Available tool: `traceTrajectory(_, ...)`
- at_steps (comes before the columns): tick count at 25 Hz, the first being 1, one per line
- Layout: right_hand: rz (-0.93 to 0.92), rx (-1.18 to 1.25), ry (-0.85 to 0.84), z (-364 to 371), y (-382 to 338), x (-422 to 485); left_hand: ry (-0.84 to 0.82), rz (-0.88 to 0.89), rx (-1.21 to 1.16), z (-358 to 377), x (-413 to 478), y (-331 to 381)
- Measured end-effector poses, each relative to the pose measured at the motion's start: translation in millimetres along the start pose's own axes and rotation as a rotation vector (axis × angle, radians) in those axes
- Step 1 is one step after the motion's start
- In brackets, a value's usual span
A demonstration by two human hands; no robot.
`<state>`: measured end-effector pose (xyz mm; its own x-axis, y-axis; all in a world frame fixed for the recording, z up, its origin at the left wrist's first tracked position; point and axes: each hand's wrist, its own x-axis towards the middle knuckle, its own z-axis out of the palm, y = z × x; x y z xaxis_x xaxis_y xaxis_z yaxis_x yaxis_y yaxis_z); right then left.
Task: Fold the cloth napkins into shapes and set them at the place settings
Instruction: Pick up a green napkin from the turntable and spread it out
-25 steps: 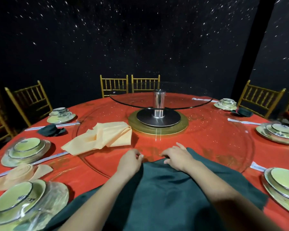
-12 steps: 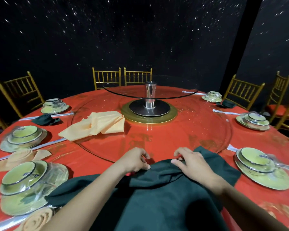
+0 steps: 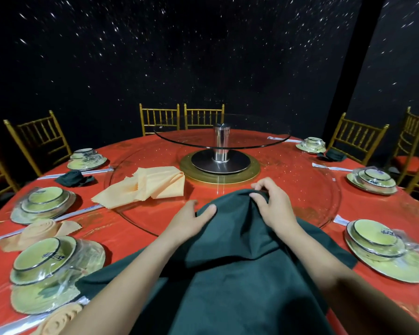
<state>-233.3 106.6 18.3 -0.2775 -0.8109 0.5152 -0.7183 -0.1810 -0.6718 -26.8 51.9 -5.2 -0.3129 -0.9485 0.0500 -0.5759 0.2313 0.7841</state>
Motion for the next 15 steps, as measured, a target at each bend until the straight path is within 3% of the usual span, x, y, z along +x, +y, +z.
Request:
traceTrajectory(3,-0.122,-0.018,0.067,16,7,7,0.167,0.148,-0.194,-6,13,-5)
traceTrajectory(6,-0.169,-0.157,0.110,36,18,16,0.391,0.359,-0.033,-12,31,-16)
traceTrajectory(8,-0.106,-0.357,-0.027,49,30,17,0.429,0.319,0.132,-12,45,-23)
traceTrajectory(11,0.013,-0.514,-0.306,65,43,12,0.427,0.030,0.448,-4,57,-36)
traceTrajectory(15,0.001,-0.594,-0.590,76,49,-1,0.186,0.120,0.612,19,42,-54)
